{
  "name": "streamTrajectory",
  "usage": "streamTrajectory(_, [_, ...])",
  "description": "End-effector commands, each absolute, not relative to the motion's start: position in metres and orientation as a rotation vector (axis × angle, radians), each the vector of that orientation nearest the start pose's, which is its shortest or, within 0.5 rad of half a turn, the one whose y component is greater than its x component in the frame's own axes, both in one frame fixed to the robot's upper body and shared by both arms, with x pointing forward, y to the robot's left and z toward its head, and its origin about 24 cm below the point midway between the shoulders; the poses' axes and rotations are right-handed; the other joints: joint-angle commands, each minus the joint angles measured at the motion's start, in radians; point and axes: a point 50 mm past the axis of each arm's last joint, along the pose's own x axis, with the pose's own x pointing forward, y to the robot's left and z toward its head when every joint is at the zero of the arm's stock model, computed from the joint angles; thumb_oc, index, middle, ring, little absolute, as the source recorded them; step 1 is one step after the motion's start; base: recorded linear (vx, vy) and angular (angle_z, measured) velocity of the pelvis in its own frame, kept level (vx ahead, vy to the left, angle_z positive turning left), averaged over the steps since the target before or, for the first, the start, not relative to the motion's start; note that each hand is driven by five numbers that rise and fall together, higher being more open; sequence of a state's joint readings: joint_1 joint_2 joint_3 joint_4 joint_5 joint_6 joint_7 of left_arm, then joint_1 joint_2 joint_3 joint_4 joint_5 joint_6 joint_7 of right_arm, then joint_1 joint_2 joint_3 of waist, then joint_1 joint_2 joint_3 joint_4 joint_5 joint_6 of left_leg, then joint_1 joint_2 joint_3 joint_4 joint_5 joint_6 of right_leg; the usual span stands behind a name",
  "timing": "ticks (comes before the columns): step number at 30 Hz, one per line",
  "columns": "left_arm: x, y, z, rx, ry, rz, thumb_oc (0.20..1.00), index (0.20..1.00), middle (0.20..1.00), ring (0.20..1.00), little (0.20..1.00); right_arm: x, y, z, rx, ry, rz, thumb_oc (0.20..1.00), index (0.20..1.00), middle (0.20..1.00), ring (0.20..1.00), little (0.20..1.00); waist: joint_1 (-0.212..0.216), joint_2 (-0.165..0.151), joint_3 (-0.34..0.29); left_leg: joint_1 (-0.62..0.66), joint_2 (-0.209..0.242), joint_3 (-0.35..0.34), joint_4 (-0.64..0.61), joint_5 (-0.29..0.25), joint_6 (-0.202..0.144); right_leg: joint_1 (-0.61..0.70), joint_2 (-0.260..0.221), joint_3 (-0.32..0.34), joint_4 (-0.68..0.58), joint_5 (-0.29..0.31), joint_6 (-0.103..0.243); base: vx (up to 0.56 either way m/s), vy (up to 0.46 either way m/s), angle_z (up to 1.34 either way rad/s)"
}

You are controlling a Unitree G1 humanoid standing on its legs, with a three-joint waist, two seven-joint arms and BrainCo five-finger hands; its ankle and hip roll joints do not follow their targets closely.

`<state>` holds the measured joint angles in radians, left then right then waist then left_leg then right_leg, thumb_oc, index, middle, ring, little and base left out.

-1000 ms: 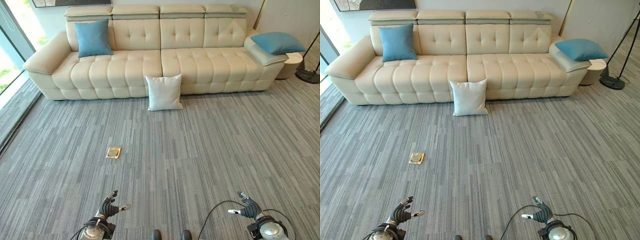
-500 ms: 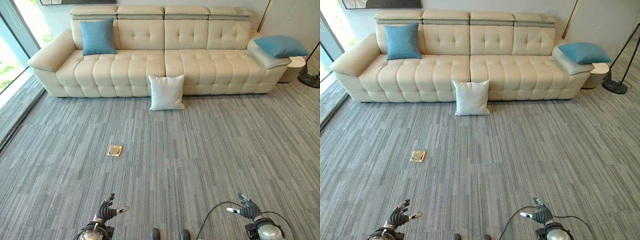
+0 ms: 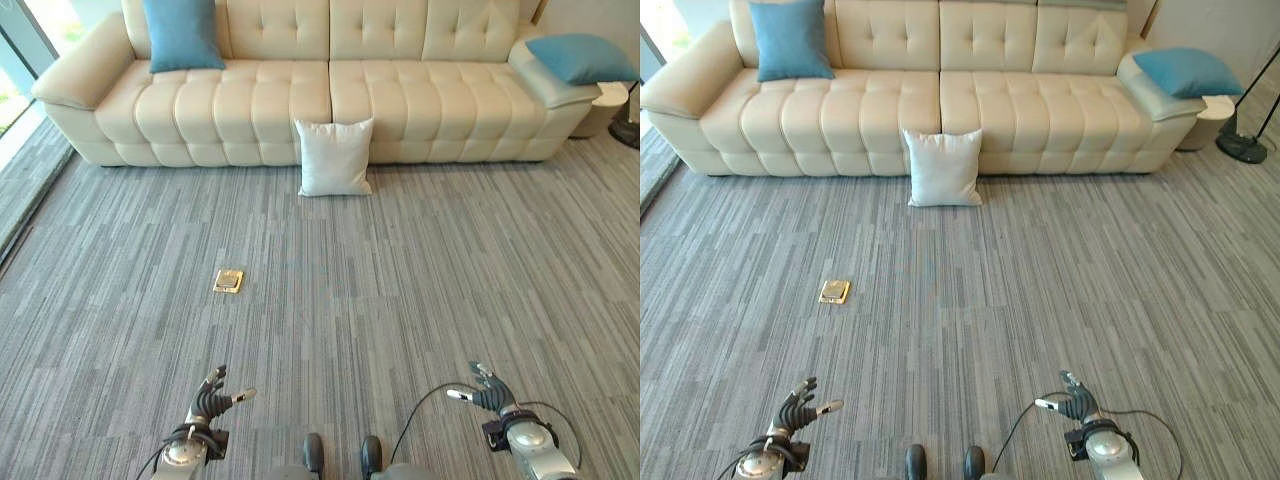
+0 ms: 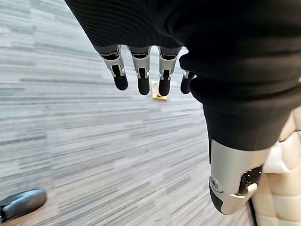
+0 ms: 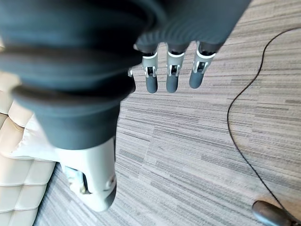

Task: Pick up all the scattered cushions and arrange them neatly on the sofa.

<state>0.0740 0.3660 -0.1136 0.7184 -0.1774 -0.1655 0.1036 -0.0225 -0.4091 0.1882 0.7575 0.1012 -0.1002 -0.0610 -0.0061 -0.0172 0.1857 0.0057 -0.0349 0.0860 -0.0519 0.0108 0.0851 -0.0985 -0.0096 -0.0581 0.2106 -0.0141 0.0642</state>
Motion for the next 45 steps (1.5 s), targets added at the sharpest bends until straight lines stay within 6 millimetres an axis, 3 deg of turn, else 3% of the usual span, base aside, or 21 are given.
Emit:
streamTrajectory(1, [0.188,0.272,-0.070,0.289,0.503,0.218,1.000,1.000,1.000,1.000,1.000,0.212,-0.242,-0.074,-0.361,0.554,-0.026,1.000,1.000,1.000,1.000,1.000,0.001,-0.038,0.011,0.023,-0.011,-0.062,0.211,-0.190,-0.040,-0.062,-0.084,0.052,0.196,0.008,0.089,0.24,0.085,0.18])
streamTrajectory(4, [0.188,0.272,-0.072,0.288,0.508,0.219,1.000,1.000,1.000,1.000,1.000,0.214,-0.240,-0.072,-0.365,0.534,-0.009,1.000,1.000,1.000,1.000,1.000,-0.020,-0.033,0.020,0.088,-0.013,-0.072,0.178,-0.200,-0.045,-0.115,-0.068,0.005,0.100,0.000,0.077,0.38,-0.002,0.25])
streamTrajectory(8, [0.186,0.265,-0.077,0.271,0.523,0.213,1.000,1.000,1.000,1.000,1.000,0.211,-0.240,-0.071,-0.377,0.533,0.002,1.000,1.000,1.000,1.000,1.000,-0.063,-0.027,0.028,0.210,-0.015,-0.121,0.117,-0.232,-0.062,-0.186,-0.039,-0.035,-0.126,0.064,0.102,0.36,-0.052,0.16])
streamTrajectory(12, [0.184,0.254,-0.082,0.284,0.542,0.159,1.000,1.000,1.000,1.000,1.000,0.199,-0.242,-0.075,-0.388,0.558,0.011,1.000,1.000,1.000,1.000,1.000,-0.094,-0.017,0.020,0.288,-0.001,-0.173,0.109,-0.236,-0.096,-0.217,-0.036,-0.035,-0.157,0.100,0.098,0.43,-0.147,0.38])
streamTrajectory(13, [0.183,0.252,-0.084,0.282,0.551,0.152,1.000,1.000,1.000,1.000,1.000,0.197,-0.243,-0.076,-0.390,0.565,0.013,1.000,1.000,1.000,1.000,1.000,-0.097,-0.014,0.015,0.289,0.006,-0.185,0.134,-0.215,-0.109,-0.212,-0.034,-0.029,-0.137,0.113,0.083,0.53,-0.310,0.93])
streamTrajectory(15, [0.181,0.245,-0.089,0.272,0.574,0.118,1.000,1.000,1.000,1.000,1.000,0.191,-0.249,-0.078,-0.396,0.579,-0.003,1.000,1.000,1.000,1.000,1.000,-0.107,0.012,0.008,0.230,0.055,-0.177,0.292,-0.056,-0.184,-0.175,-0.010,-0.032,-0.097,0.089,0.041,0.47,-0.313,1.04])
streamTrajectory(17, [0.182,0.242,-0.091,0.288,0.586,0.092,1.000,1.000,1.000,1.000,1.000,0.193,-0.251,-0.075,-0.395,0.562,-0.007,1.000,1.000,1.000,1.000,1.000,-0.115,0.016,0.011,0.153,0.085,-0.146,0.447,0.056,-0.203,-0.136,0.000,-0.034,-0.082,0.042,0.002,0.35,-0.222,0.58])
streamTrajectory(19, [0.184,0.240,-0.090,0.284,0.577,0.088,1.000,1.000,1.000,1.000,1.000,0.194,-0.254,-0.073,-0.395,0.560,-0.018,1.000,1.000,1.000,1.000,1.000,-0.113,0.008,0.015,0.102,0.105,-0.091,0.540,0.090,-0.194,-0.101,0.000,-0.028,-0.075,0.005,-0.025,0.35,-0.191,-0.24])
streamTrajectory(22, [0.188,0.236,-0.089,0.276,0.568,0.074,1.000,1.000,1.000,1.000,1.000,0.195,-0.256,-0.070,-0.393,0.548,-0.027,1.000,1.000,1.000,1.000,1.000,-0.098,-0.006,0.024,0.017,0.118,-0.020,0.561,0.027,-0.158,-0.038,-0.008,-0.021,-0.085,-0.027,-0.031,0.33,-0.136,-0.24])
streamTrajectory(23, [0.192,0.235,-0.086,0.279,0.547,0.060,1.000,1.000,1.000,1.000,1.000,0.197,-0.259,-0.066,-0.399,0.530,-0.036,1.000,1.000,1.000,1.000,1.000,-0.083,-0.022,0.032,-0.060,0.110,0.028,0.516,-0.033,-0.138,0.015,-0.021,-0.012,-0.107,-0.040,-0.025,0.33,-0.062,0.07])
streamTrajectory(26, [0.192,0.234,-0.084,0.302,0.542,0.037,1.000,1.000,1.000,1.000,1.000,0.196,-0.265,-0.062,-0.398,0.516,-0.063,1.000,1.000,1.000,1.000,1.000,-0.065,-0.036,0.041,-0.186,0.095,0.065,0.356,-0.054,-0.136,0.093,-0.024,-0.001,-0.143,-0.071,-0.016,0.49,-0.044,-0.02])
streamTrajectory(27, [0.190,0.236,-0.085,0.312,0.546,0.041,1.000,1.000,1.000,1.000,1.000,0.195,-0.265,-0.063,-0.398,0.516,-0.073,1.000,1.000,1.000,1.000,1.000,-0.046,-0.024,0.042,-0.237,0.093,0.052,0.211,0.030,-0.153,0.150,0.006,0.015,-0.164,-0.093,-0.013,0.46,0.002,-0.54])
streamTrajectory(30, [0.184,0.238,-0.088,0.309,0.565,0.056,1.000,1.000,1.000,1.000,1.000,0.193,-0.265,-0.067,-0.399,0.533,-0.079,1.000,1.000,1.000,1.000,1.000,-0.019,-0.024,0.037,-0.284,0.088,0.047,0.043,0.092,-0.163,0.236,0.023,0.053,-0.182,-0.131,-0.010,0.54,0.051,-0.60])
streamTrajectory(35, [0.168,0.243,-0.097,0.308,0.624,0.071,1.000,1.000,1.000,1.000,1.000,0.188,-0.261,-0.073,-0.401,0.566,-0.055,1.000,1.000,1.000,1.000,1.000,0.015,-0.030,-0.012,-0.285,0.107,0.057,0.027,0.160,-0.160,0.339,0.009,0.120,-0.153,-0.181,0.006,0.59,0.183,-0.57])
streamTrajectory(39, [0.171,0.245,-0.097,0.331,0.631,0.062,1.000,1.000,1.000,1.000,1.000,0.187,-0.247,-0.080,-0.361,0.584,-0.023,1.000,1.000,1.000,1.000,1.000,0.023,-0.087,-0.038,-0.264,0.066,0.068,0.145,0.094,-0.116,0.295,-0.065,0.143,0.036,-0.007,0.077,0.49,0.217,-0.32])
streamTrajectory(40, [0.173,0.245,-0.095,0.339,0.624,0.061,1.000,1.000,1.000,1.000,1.000,0.190,-0.243,-0.080,-0.355,0.579,-0.009,1.000,1.000,1.000,1.000,1.000,0.024,-0.097,-0.036,-0.246,0.053,0.075,0.157,0.064,-0.097,0.259,-0.080,0.154,0.121,0.094,0.105,0.22,0.126,-0.32])
streamTrajectory(41, [0.173,0.245,-0.095,0.339,0.623,0.060,1.000,1.000,1.000,1.000,1.000,0.190,-0.243,-0.080,-0.355,0.579,-0.009,1.000,1.000,1.000,1.000,1.000,0.027,-0.094,-0.038,-0.250,0.057,0.077,0.157,0.065,-0.098,0.255,-0.077,0.157,0.120,0.097,0.105,0.38,0.206,-0.35])
streamTrajectory(42, [0.179,0.248,-0.090,0.348,0.602,0.062,1.000,1.000,1.000,1.000,1.000,0.196,-0.236,-0.079,-0.341,0.562,0.007,1.000,1.000,1.000,1.000,1.000,0.025,-0.089,-0.031,-0.188,0.045,0.075,0.158,0.018,-0.069,0.190,-0.089,0.148,0.253,0.188,0.115,0.39,0.217,-0.22])
streamTrajectory(43, [0.181,0.251,-0.088,0.352,0.594,0.077,1.000,1.000,1.000,1.000,1.000,0.199,-0.232,-0.078,-0.341,0.555,0.015,1.000,1.000,1.000,1.000,1.000,0.026,-0.077,-0.022,-0.146,0.045,0.080,0.153,-0.006,-0.057,0.146,-0.107,0.114,0.309,0.192,0.115,0.67,0.354,-0.36])
streamTrajectory(44, [0.185,0.251,-0.086,0.344,0.581,0.085,1.000,1.000,1.000,1.000,1.000,0.205,-0.225,-0.075,-0.343,0.532,0.040,1.000,1.000,1.000,1.000,1.000,0.018,-0.058,-0.014,-0.073,0.040,0.073,0.132,-0.033,-0.046,0.073,-0.127,0.045,0.312,0.137,0.083,0.41,0.224,-0.34])
streamTrajectory(45, [0.185,0.251,-0.086,0.343,0.580,0.085,1.000,1.000,1.000,1.000,1.000,0.205,-0.225,-0.075,-0.343,0.532,0.040,1.000,1.000,1.000,1.000,1.000,0.017,-0.057,-0.015,-0.074,0.041,0.072,0.131,-0.032,-0.047,0.072,-0.125,0.044,0.310,0.139,0.082,0.42,0.194,-0.23])
